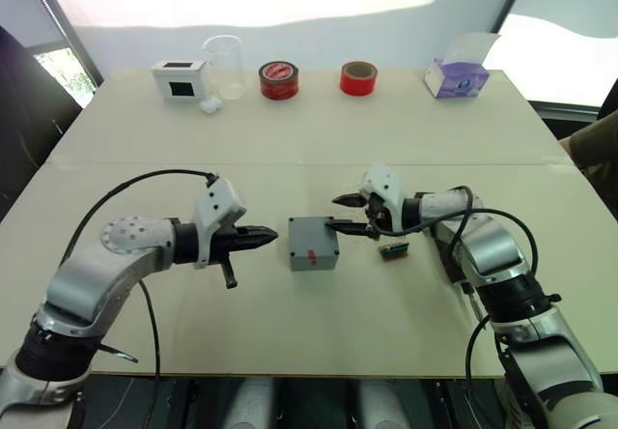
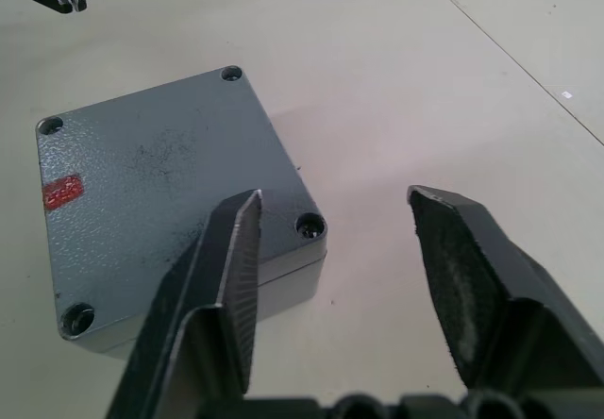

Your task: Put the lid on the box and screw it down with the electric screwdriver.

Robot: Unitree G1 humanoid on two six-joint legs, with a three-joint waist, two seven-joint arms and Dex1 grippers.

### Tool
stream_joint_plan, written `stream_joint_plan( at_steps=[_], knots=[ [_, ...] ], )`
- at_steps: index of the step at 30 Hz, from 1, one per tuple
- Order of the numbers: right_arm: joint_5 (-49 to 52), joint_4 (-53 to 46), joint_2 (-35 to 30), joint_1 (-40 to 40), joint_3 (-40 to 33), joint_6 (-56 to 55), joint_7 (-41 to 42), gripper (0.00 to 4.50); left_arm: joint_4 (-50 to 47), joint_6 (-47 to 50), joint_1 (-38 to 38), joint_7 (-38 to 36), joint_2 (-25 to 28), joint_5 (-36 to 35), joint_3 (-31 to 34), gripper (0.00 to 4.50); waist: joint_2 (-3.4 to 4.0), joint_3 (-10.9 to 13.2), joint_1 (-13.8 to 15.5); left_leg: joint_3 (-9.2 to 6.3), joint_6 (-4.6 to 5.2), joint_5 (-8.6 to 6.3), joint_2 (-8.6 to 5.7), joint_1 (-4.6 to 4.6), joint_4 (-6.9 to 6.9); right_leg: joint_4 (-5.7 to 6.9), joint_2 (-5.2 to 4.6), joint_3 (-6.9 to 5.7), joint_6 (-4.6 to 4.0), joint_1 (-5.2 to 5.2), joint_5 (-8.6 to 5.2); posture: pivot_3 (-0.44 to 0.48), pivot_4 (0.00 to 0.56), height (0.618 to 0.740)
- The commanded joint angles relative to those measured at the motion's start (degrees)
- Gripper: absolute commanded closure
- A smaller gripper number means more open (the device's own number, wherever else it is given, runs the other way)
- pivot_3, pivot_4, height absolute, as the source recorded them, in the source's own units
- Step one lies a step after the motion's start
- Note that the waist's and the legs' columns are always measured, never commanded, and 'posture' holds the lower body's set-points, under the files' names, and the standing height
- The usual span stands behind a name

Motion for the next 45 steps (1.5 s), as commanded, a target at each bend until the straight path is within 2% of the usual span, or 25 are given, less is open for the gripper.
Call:
stream_joint_plan(
  at_steps=[1, 6, 10, 12, 14, 16, 19, 23, 27, 32, 45],
  knots=[
    [1.36, -2.33, -0.85, -0.11, -1.46, 1.36, 0.39, 2.08, -1.72, -0.84, 0.19, 0.11, -0.09, -0.30, 1.00, 4.50, 0.00, 0.00, 0.02, 0.00, 0.00, 0.00, 0.00, 0.00, 0.00, 0.00, 0.00, 0.00, 0.00, 0.00, 0.00, 0.000, 0.150, 0.740],
    [6.12, -4.45, -0.56, -1.86, -6.30, 5.52, -0.54, 2.08, -1.64, -1.00, -0.08, 0.16, -0.67, -1.02, 1.72, 4.50, 0.00, 0.00, 0.05, 0.00, 0.00, 0.00, 0.00, 0.00, 0.00, 0.00, -0.01, 0.00, 0.00, -0.01, 0.00, 0.000, 0.150, 0.740],
    [10.75, -6.10, -1.29, -4.48, -11.85, 13.53, -3.41, 2.08, -2.09, 0.48, -1.40, 0.63, -2.03, -4.52, 4.61, 4.50, 0.01, 0.01, 0.03, 0.00, 0.00, 0.00, 0.00, -0.01, 0.00, 0.00, -0.03, 0.00, 0.00, -0.02, 0.00, 0.000, 0.150, 0.740],
    [13.60, -6.68, -4.36, -8.08, -19.44, 29.69, -9.00, 2.08, -3.31, 1.57, -2.45, -0.65, -1.07, -7.79, 6.92, 4.50, 0.02, 0.01, 0.09, -0.01, 0.00, 0.00, 0.00, -0.01, 0.00, 0.00, -0.03, 0.00, 0.00, -0.02, 0.00, 0.000, 0.150, 0.740],
    [15.61, -8.55, -8.54, -9.94, -23.85, 44.92, -12.12, 1.56, -4.71, 2.67, -3.00, -2.01, 0.43, -10.07, 7.96, 4.50, 0.04, 0.03, 0.49, -0.02, 0.00, 0.00, -0.01, -0.08, 0.02, 0.00, -0.08, 0.00, -0.01, -0.06, 0.00, 0.000, 0.150, 0.740],
    [17.42, -9.97, -14.30, -10.65, -22.75, 52.34, -10.86, 0.99, -5.75, 2.73, -3.05, -3.93, 2.31, -10.50, 7.15, 4.50, 0.05, 0.04, 1.02, -0.02, 0.01, -0.01, -0.03, -0.10, 0.03, -0.03, -0.13, 0.01, -0.03, -0.06, 0.00, 0.000, 0.150, 0.740],
    [17.59, -6.28, -19.87, -14.95, -22.34, 58.85, -11.89, 0.02, -6.33, 1.44, -4.19, -7.45, 4.43, -10.32, 5.02, 4.50, 0.07, 0.05, 0.84, 0.00, 0.04, -0.04, -0.01, -0.08, -0.03, -0.14, -0.14, 0.02, -0.06, -0.04, -0.02, 0.000, 0.150, 0.740],
    [18.70, -4.27, -28.45, -13.80, -16.43, 62.06, -12.29, 0.02, -6.73, -0.13, -5.64, -9.71, 5.60, -8.67, 2.48, 4.50, 0.10, 0.06, 0.88, 0.06, 0.05, -0.04, 0.00, -0.07, -0.07, -0.14, -0.15, 0.03, -0.20, -0.06, -0.09, 0.000, 0.150, 0.740],
    [25.86, -2.99, -39.33, -10.64, -5.35, 62.06, -8.22, 0.02, -8.14, -1.42, -6.10, -11.10, 5.94, -7.11, -0.37, 4.50, 0.11, 0.07, 1.00, 0.11, 0.13, -0.08, 0.01, -0.09, -0.03, -0.23, -0.16, 0.02, -0.09, -0.01, -0.03, 0.000, 0.150, 0.740],
    [25.33, -4.44, -39.08, -8.72, -0.53, 61.61, -7.66, 0.02, -9.63, -2.83, -5.14, -10.36, 5.17, -4.71, -3.35, 4.50, 0.12, 0.07, 0.37, 0.16, 0.17, -0.10, 0.03, -0.08, 0.02, -0.28, -0.15, 0.03, -0.10, 0.03, -0.03, 0.000, 0.150, 0.740],
    [18.59, 7.58, -33.64, -11.81, 8.05, 55.01, -5.54, 0.02, -11.52, -1.28, -3.16, -6.69, 4.46, -5.24, -3.47, 4.50, 0.15, 0.09, 0.04, 0.16, 0.18, -0.10, 0.03, -0.09, 0.05, -0.26, -0.11, 0.01, 0.00, 0.02, 0.01, 0.000, 0.150, 0.740]
  ],
)
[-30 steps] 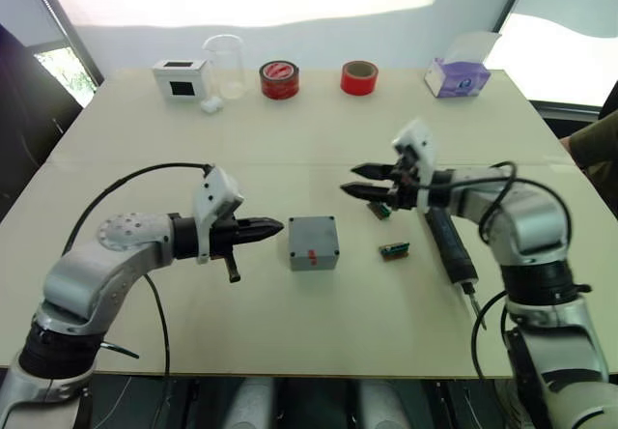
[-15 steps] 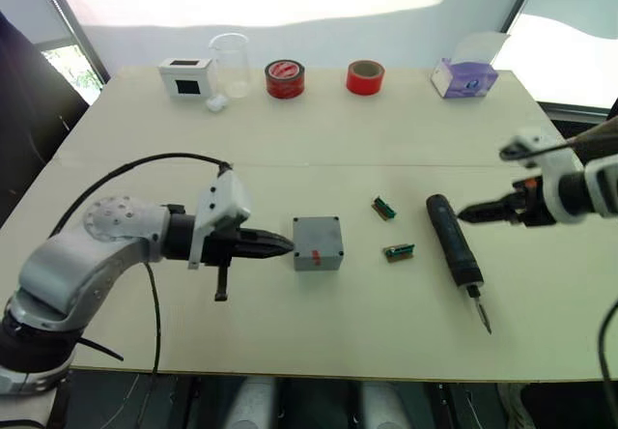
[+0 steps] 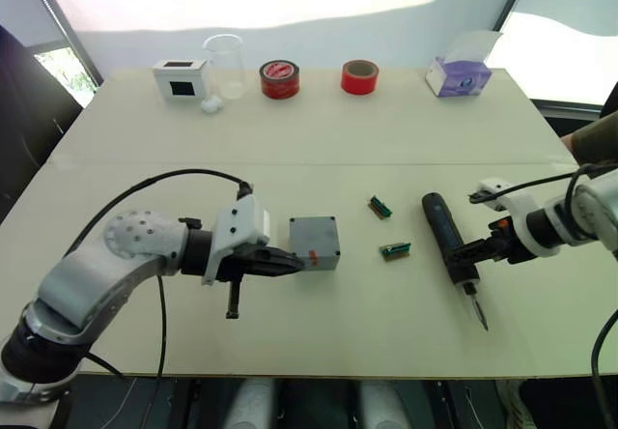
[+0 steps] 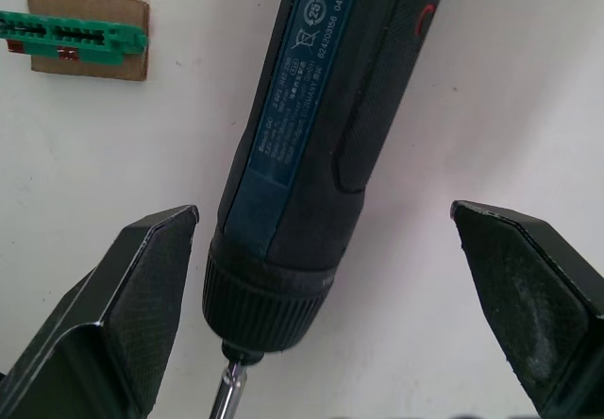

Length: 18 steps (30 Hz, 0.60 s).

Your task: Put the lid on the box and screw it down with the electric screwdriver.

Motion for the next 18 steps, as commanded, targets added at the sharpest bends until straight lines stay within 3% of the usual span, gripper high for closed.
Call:
stream_joint_plan(
  at_steps=[1, 6, 9, 14, 18],
  knots=[
    [-2.81, 2.82, 1.60, -1.92, 2.27, -2.38, 0.81, 0.02, -1.78, -0.23, 0.46, 1.24, -0.37, -0.16, 1.07, 4.50, 0.00, 0.00, -0.08, 0.00, 0.00, 0.00, 0.00, 0.00, 0.00, 0.00, 0.00, 0.00, 0.00, 0.01, 0.00, 0.000, 0.150, 0.740],
    [-5.46, 2.77, 2.54, -1.19, 5.74, -5.71, 2.89, 0.02, -1.87, -0.39, 1.43, 2.16, -0.34, -0.19, 1.54, 4.50, -0.09, -0.05, -0.06, -0.04, 0.00, 0.00, 0.01, 0.03, 0.03, 0.01, 0.04, -0.02, 0.00, 0.06, 0.00, 0.000, 0.150, 0.740],
    [-4.91, -0.72, 2.60, -0.34, 6.42, -3.88, 3.65, 0.80, -2.12, -0.66, 2.35, 3.01, -0.32, 0.53, 1.13, 4.50, -0.09, -0.05, -0.06, -0.04, 0.00, 0.00, 0.00, 0.05, 0.09, 0.01, 0.03, -0.03, 0.01, 0.12, 0.00, 0.000, 0.150, 0.740],
    [-4.90, -3.32, 1.97, 2.84, 5.74, -1.64, 3.29, 2.52, -2.94, -0.18, 2.91, 3.98, -0.24, 0.35, 1.29, 4.50, -0.09, -0.05, 0.02, -0.10, 0.00, 0.00, 0.01, 0.05, 0.06, 0.05, 0.06, -0.03, -0.01, 0.09, -0.01, 0.000, 0.150, 0.740],
    [-6.15, -1.48, 3.41, 3.81, 3.55, -1.39, 1.42, 2.65, -2.45, -0.36, 2.86, 3.80, 0.15, 0.63, 1.40, 4.50, -0.16, -0.09, 0.31, -0.11, 0.00, 0.00, 0.01, 0.05, 0.06, 0.03, 0.05, -0.05, -0.01, 0.13, -0.01, 0.000, 0.150, 0.740]
  ],
)
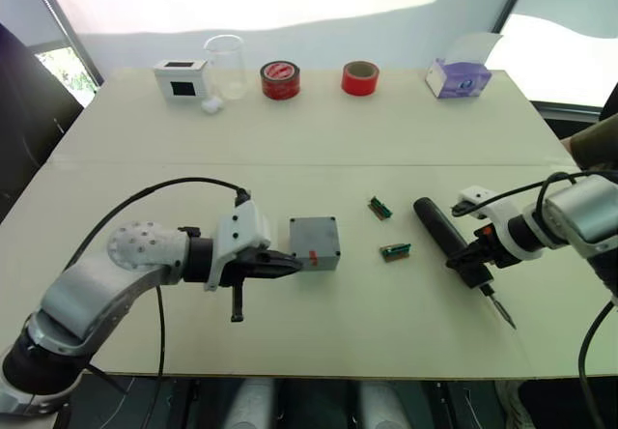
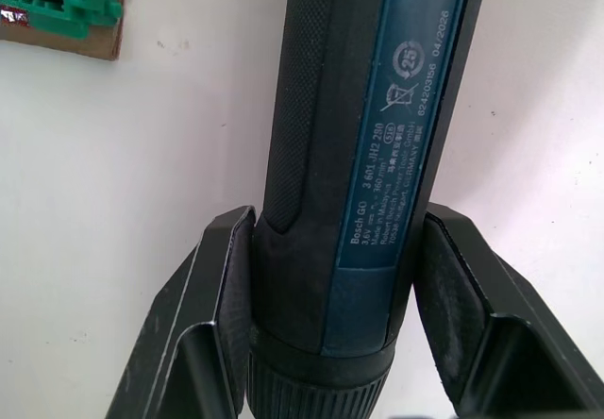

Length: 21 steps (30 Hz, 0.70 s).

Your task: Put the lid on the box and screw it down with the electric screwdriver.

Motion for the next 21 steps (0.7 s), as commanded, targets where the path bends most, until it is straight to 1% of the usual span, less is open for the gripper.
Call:
stream_joint_plan(
  at_steps=[1, 4, 7, 8, 9, 10, 12, 13, 15, 16, 18, 19, 21],
  knots=[
    [-0.60, 2.84, 2.04, 1.47, -1.04, 1.45, -1.35, 2.65, -0.60, -0.63, -0.23, -0.25, 0.59, 0.21, 1.35, 4.50, -0.10, -0.06, 0.06, -0.01, 0.00, 0.00, 0.00, 0.01, 0.00, 0.00, 0.00, -0.01, 0.00, 0.01, 0.00, 0.000, 0.150, 0.740],
    [-1.79, 6.44, 3.23, -0.95, -4.04, -0.51, -1.99, 2.65, 0.67, -1.19, -0.75, -0.89, 0.67, 0.73, 1.32, 4.50, -0.24, -0.15, -0.18, -0.01, 0.00, 0.00, 0.00, 0.05, 0.00, 0.00, 0.00, -0.01, 0.00, 0.06, 0.00, 0.000, 0.150, 0.740],
    [-3.38, 10.50, 4.08, -5.22, -9.57, -7.48, -3.30, 2.65, 3.72, -2.62, -1.62, -2.19, 0.86, 1.77, 1.69, 4.50, -0.17, -0.08, -0.40, 0.00, -0.01, 0.00, 0.00, 0.07, 0.02, 0.00, 0.00, -0.01, 0.00, 0.08, 0.01, 0.000, 0.150, 0.740],
    [-3.13, 11.31, 4.92, -6.59, -12.30, -9.94, -3.91, 2.65, 4.98, -3.11, -1.90, -2.52, 0.78, 2.04, 1.92, 4.50, -0.03, -0.01, -0.42, 0.05, -0.02, 0.01, -0.02, 0.05, 0.03, 0.03, -0.01, 0.02, -0.01, 0.00, 0.02, 0.000, 0.150, 0.740],
    [-1.02, 10.65, 6.73, -7.59, -18.06, -13.74, -4.42, 2.65, 6.57, -3.44, -2.48, -2.77, 0.51, 2.16, 2.11, 4.50, 0.12, 0.08, -0.42, 0.09, -0.02, 0.01, -0.04, 0.04, 0.03, 0.08, -0.03, 0.05, 0.00, -0.03, 0.02, 0.000, 0.150, 0.740],
    [1.13, 9.80, 8.86, -8.34, -23.84, -14.99, -5.84, 2.65, 7.87, -3.78, -2.93, -3.03, 0.33, 2.27, 2.26, 4.50, 0.27, 0.17, -0.45, 0.15, -0.02, 0.01, -0.04, 0.03, 0.02, 0.13, -0.04, 0.09, 0.01, -0.12, 0.03, 0.000, 0.150, 0.740],
    [5.22, 6.19, 13.49, -8.42, -34.46, -17.53, -8.94, 2.65, 10.11, -4.25, -3.92, -3.68, 0.09, 2.36, 2.43, 4.50, 0.42, 0.29, -0.56, 0.18, -0.05, 0.04, -0.02, -0.06, -0.04, 0.22, 0.00, 0.11, 0.02, -0.30, 0.02, 0.000, 0.150, 0.740],
    [6.67, 3.50, 15.79, -7.60, -38.49, -18.15, -10.86, 2.65, 10.94, -4.47, -4.42, -4.16, 0.14, 2.42, 2.41, 4.50, 0.44, 0.30, -0.49, 0.18, -0.08, 0.06, 0.02, -0.07, -0.08, 0.23, 0.06, 0.12, 0.02, -0.35, 0.02, 0.000, 0.150, 0.740],
    [9.02, -4.21, 20.69, -4.46, -43.79, -23.01, -13.25, 2.65, 12.63, -4.85, -5.60, -5.25, 0.28, 2.50, 2.34, 4.50, 0.43, 0.30, -0.25, 0.12, -0.16, 0.11, 0.07, -0.08, -0.23, 0.22, 0.15, 0.10, -0.03, -0.38, -0.03, 0.000, 0.150, 0.740],
    [9.81, -8.23, 23.61, -3.07, -45.41, -24.50, -15.48, 2.65, 13.62, -5.07, -6.28, -5.81, 0.29, 2.70, 2.20, 4.50, 0.43, 0.30, -0.16, 0.07, -0.17, 0.12, 0.08, -0.09, -0.29, 0.21, 0.18, 0.07, -0.04, -0.35, -0.03, 0.000, 0.150, 0.740],
    [17.18, -15.37, 32.59, -1.87, -50.17, -23.85, -20.49, 2.65, 15.82, -5.76, -7.80, -6.75, -0.09, 3.75, 1.19, 4.50, 0.37, 0.26, -0.18, 0.04, -0.17, 0.12, 0.07, -0.08, -0.26, 0.21, 0.16, 0.05, -0.04, -0.28, -0.03, 0.000, 0.150, 0.740],
    [19.54, -18.36, 36.35, -1.03, -50.77, -23.56, -22.73, 2.65, 16.84, -6.25, -8.43, -7.11, -0.35, 4.46, 0.71, 4.50, 0.40, 0.28, -0.31, 0.05, -0.16, 0.11, 0.07, -0.07, -0.19, 0.21, 0.17, 0.06, -0.04, -0.24, -0.03, 0.000, 0.150, 0.740],
    [20.92, -23.14, 40.50, 1.60, -48.49, -24.27, -24.73, 2.65, 18.19, -6.83, -9.45, -7.66, -0.77, 5.54, -0.03, 4.50, 0.40, 0.28, -0.27, 0.07, -0.14, 0.10, 0.00, -0.06, -0.08, 0.26, 0.08, 0.10, -0.03, -0.22, -0.02, 0.000, 0.150, 0.740]
  ],
)
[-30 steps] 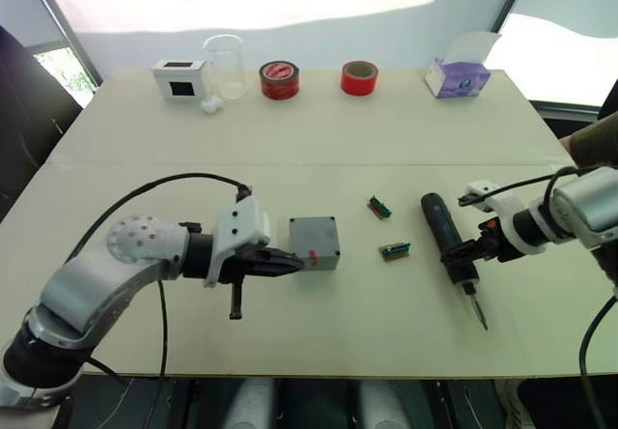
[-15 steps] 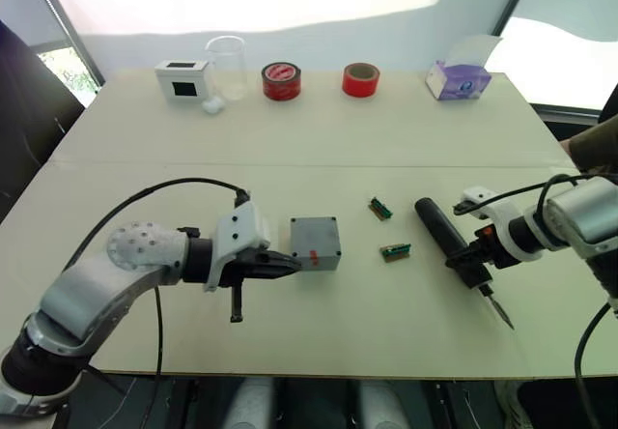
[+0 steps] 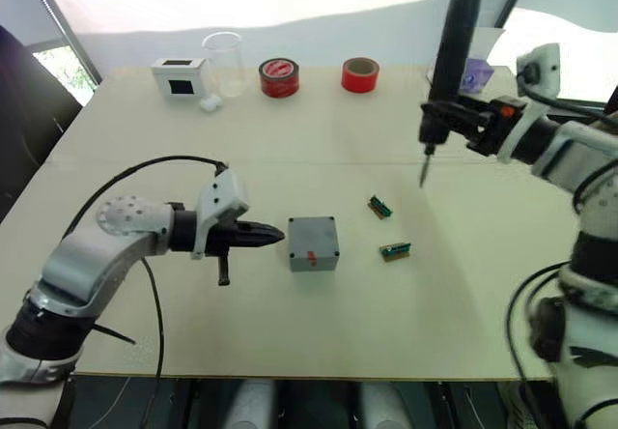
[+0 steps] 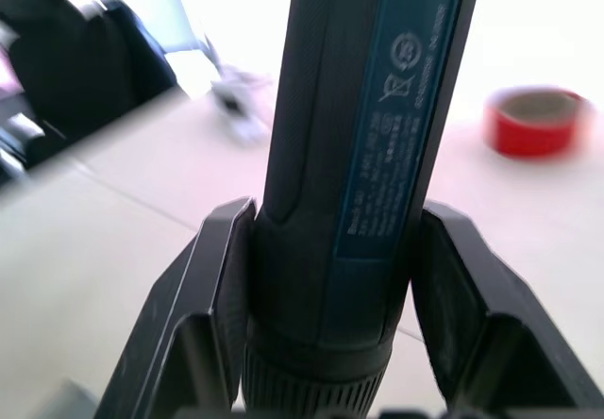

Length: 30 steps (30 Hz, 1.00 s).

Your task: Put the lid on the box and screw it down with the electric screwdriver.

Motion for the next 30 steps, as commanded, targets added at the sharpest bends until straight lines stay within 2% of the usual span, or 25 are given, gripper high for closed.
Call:
stream_joint_plan(
  at_steps=[1, 4, 8, 13, 16, 30],
  knots=[
    [4.25, -11.31, 5.51, 3.35, 2.03, -2.78, -3.79, 2.65, 1.62, -2.15, -2.23, -1.33, -0.67, 2.31, -0.93, 4.50, 0.01, 0.01, 0.12, -0.03, 0.01, -0.01, 0.01, 0.02, 0.05, 0.01, 0.01, -0.02, 0.00, 0.03, 0.00, 0.000, 0.150, 0.740],
    [1.92, -15.52, 9.35, 7.23, 7.68, -7.19, -5.49, 2.65, 2.89, -2.55, -4.11, -1.43, -1.78, 4.07, -2.44, 4.50, 0.01, 0.01, 0.10, -0.03, 0.03, -0.02, -0.03, 0.01, 0.05, 0.04, -0.01, -0.03, 0.00, 0.01, 0.00, 0.000, 0.150, 0.740],
    [-2.90, -16.27, 14.08, 12.02, 15.11, -16.26, -5.22, 2.65, 5.12, -5.16, -6.32, -2.41, -3.58, 8.62, -6.49, 4.50, 0.01, 0.01, -0.18, -0.03, 0.02, -0.01, -0.04, 0.01, 0.03, 0.06, 0.03, -0.02, 0.00, -0.03, 0.00, 0.000, 0.150, 0.740],
    [-7.32, -14.53, 14.19, 13.74, 19.13, -22.83, -4.90, 2.65, 10.50, -9.09, -8.72, -0.77, -6.67, 15.79, -10.58, 4.50, 0.01, 0.01, -0.05, -0.02, 0.02, 0.00, -0.04, 0.01, 0.04, 0.06, 0.06, -0.02, 0.00, -0.03, 0.00, 0.000, 0.150, 0.740],
    [-11.62, -13.38, 12.81, 14.63, 22.26, -26.65, -3.93, 2.65, 11.91, -9.80, -8.95, -1.19, -8.61, 16.88, -11.28, 4.50, 0.01, 0.00, -0.13, -0.03, 0.02, 0.00, -0.04, 0.02, 0.04, 0.06, 0.07, -0.03, 0.00, -0.02, 0.00, 0.000, 0.150, 0.740],
    [-16.03, -9.60, 11.22, 16.93, 24.51, -32.44, -3.13, 2.65, 12.50, -10.52, -7.50, -2.01, -12.72, 19.95, -12.42, 4.50, 0.00, 0.00, -0.07, -0.04, 0.01, 0.00, -0.02, 0.04, 0.07, 0.06, 0.09, -0.02, 0.00, 0.02, 0.00, 0.000, 0.150, 0.740]
  ],
)
